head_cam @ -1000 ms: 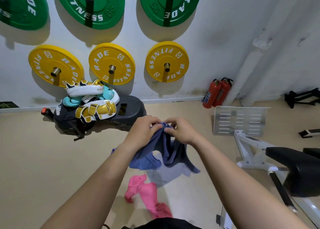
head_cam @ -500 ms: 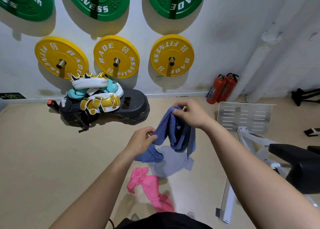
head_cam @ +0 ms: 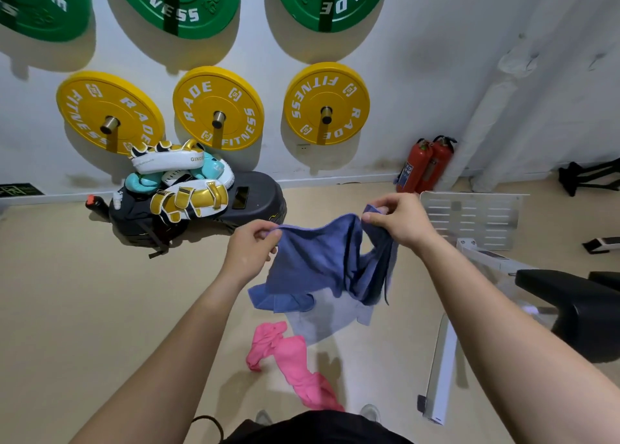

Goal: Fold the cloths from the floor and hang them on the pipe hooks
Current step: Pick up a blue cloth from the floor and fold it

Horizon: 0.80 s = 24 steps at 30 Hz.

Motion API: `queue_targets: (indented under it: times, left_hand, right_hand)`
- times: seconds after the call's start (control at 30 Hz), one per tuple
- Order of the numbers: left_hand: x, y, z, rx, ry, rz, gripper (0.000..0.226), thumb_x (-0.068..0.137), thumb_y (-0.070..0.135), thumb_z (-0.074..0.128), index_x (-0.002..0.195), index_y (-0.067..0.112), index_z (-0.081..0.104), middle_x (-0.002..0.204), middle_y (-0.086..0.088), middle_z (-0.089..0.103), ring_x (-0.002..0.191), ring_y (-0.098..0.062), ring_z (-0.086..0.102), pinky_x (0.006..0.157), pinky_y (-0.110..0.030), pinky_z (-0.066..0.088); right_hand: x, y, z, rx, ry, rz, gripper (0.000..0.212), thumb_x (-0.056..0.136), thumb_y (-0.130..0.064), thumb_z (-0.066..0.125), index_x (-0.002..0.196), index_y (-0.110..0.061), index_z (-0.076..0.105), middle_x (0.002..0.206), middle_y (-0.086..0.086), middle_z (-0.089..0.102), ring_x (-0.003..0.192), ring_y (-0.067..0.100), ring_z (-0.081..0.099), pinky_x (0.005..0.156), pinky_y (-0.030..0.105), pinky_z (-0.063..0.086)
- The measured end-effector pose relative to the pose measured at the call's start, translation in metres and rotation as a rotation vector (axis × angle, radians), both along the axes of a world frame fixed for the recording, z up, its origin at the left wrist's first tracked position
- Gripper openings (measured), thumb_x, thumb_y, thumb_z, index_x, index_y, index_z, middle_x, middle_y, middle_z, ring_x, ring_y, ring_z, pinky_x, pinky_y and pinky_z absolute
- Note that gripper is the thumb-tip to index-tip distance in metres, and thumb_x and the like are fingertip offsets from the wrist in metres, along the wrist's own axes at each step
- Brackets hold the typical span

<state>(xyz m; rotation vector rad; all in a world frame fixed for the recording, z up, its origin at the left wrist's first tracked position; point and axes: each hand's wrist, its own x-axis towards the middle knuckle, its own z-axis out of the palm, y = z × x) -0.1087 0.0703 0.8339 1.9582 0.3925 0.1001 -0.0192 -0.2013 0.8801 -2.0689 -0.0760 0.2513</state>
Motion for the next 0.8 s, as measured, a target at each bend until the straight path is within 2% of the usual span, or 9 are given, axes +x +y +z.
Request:
queue_targets:
  times: [0.1, 0.23, 0.3, 0.4, 0.5, 0.57, 0.63, 0.73, 0.8]
  left_hand:
    - [0.000, -0.021, 0.002, -0.037, 0.077, -0.121, 0.007, 0.090, 0.013, 0.069, 0.084, 0.009, 0.071, 0.063, -0.006, 0.064, 0.056, -0.012, 0.058, 0.054, -0.024, 0.047]
    - [-0.003, -0.049, -0.006, -0.072, 0.090, -0.134, 0.010, 0.086, 0.019, 0.071, 0.076, 0.018, 0.071, 0.060, -0.008, 0.061, 0.053, -0.018, 0.057, 0.058, -0.031, 0.049]
    - [-0.005, -0.059, -0.010, -0.093, 0.125, -0.122, 0.009, 0.088, 0.020, 0.070, 0.079, 0.020, 0.070, 0.061, -0.007, 0.061, 0.051, -0.018, 0.058, 0.058, -0.035, 0.053]
    - [-0.010, -0.071, -0.013, -0.119, 0.137, -0.081, 0.006, 0.088, 0.014, 0.072, 0.085, 0.017, 0.068, 0.065, -0.003, 0.065, 0.053, -0.019, 0.062, 0.069, -0.041, 0.060]
    - [-0.016, -0.078, -0.011, -0.193, 0.104, -0.034, 0.013, 0.088, 0.008, 0.070, 0.093, 0.017, 0.062, 0.071, -0.005, 0.066, 0.054, -0.018, 0.065, 0.067, -0.037, 0.062]
    - [-0.018, -0.077, -0.011, -0.208, 0.066, -0.024, 0.012, 0.089, 0.007, 0.068, 0.093, 0.017, 0.064, 0.071, -0.006, 0.068, 0.057, -0.018, 0.067, 0.070, -0.036, 0.062]
    - [-0.018, -0.073, -0.013, -0.210, 0.045, -0.039, 0.008, 0.087, 0.009, 0.067, 0.089, 0.015, 0.069, 0.070, -0.007, 0.071, 0.064, -0.019, 0.069, 0.075, -0.041, 0.062]
    - [-0.017, -0.068, -0.013, -0.285, 0.100, -0.039, 0.017, 0.083, 0.007, 0.059, 0.091, 0.014, 0.073, 0.078, -0.012, 0.075, 0.077, -0.029, 0.073, 0.083, -0.044, 0.061]
    - [-0.016, -0.066, -0.011, -0.336, 0.118, -0.066, 0.023, 0.076, 0.010, 0.059, 0.092, 0.016, 0.073, 0.083, -0.013, 0.076, 0.081, -0.027, 0.073, 0.085, -0.040, 0.060]
  right_hand:
    - [-0.015, 0.005, -0.016, 0.056, 0.059, -0.093, 0.014, 0.078, -0.015, 0.082, 0.080, -0.013, 0.068, 0.066, -0.003, 0.058, 0.059, 0.006, 0.052, 0.058, 0.016, 0.045]
    - [-0.041, 0.018, -0.039, 0.184, 0.086, -0.180, 0.010, 0.084, -0.022, 0.077, 0.078, -0.016, 0.072, 0.067, 0.003, 0.070, 0.062, 0.007, 0.058, 0.066, 0.024, 0.048]
    - [-0.053, 0.026, -0.048, 0.227, 0.082, -0.210, 0.008, 0.085, -0.021, 0.076, 0.078, -0.019, 0.072, 0.071, -0.004, 0.074, 0.066, 0.006, 0.064, 0.068, 0.026, 0.051]
    - [-0.067, 0.039, -0.055, 0.263, 0.063, -0.179, 0.012, 0.087, -0.017, 0.073, 0.079, -0.025, 0.072, 0.075, -0.010, 0.074, 0.072, 0.001, 0.068, 0.072, 0.021, 0.051]
    - [-0.078, 0.048, -0.055, 0.278, 0.064, -0.093, 0.016, 0.089, -0.012, 0.068, 0.081, -0.024, 0.075, 0.082, -0.007, 0.075, 0.075, 0.000, 0.068, 0.072, 0.016, 0.051]
    - [-0.082, 0.052, -0.059, 0.279, 0.053, -0.079, 0.013, 0.089, -0.011, 0.068, 0.086, -0.019, 0.077, 0.091, -0.001, 0.075, 0.082, 0.006, 0.069, 0.077, 0.020, 0.053]
    - [-0.083, 0.052, -0.062, 0.228, 0.010, -0.057, 0.013, 0.089, -0.010, 0.068, 0.090, -0.017, 0.078, 0.097, 0.001, 0.072, 0.087, 0.008, 0.069, 0.081, 0.022, 0.053]
    - [-0.080, 0.051, -0.064, 0.192, 0.008, -0.012, 0.014, 0.089, -0.009, 0.067, 0.093, -0.016, 0.079, 0.094, -0.003, 0.075, 0.088, 0.009, 0.070, 0.082, 0.025, 0.054]
    - [-0.078, 0.050, -0.062, 0.201, 0.012, -0.030, 0.014, 0.087, -0.008, 0.069, 0.089, -0.018, 0.078, 0.088, -0.004, 0.076, 0.083, 0.009, 0.070, 0.080, 0.025, 0.054]
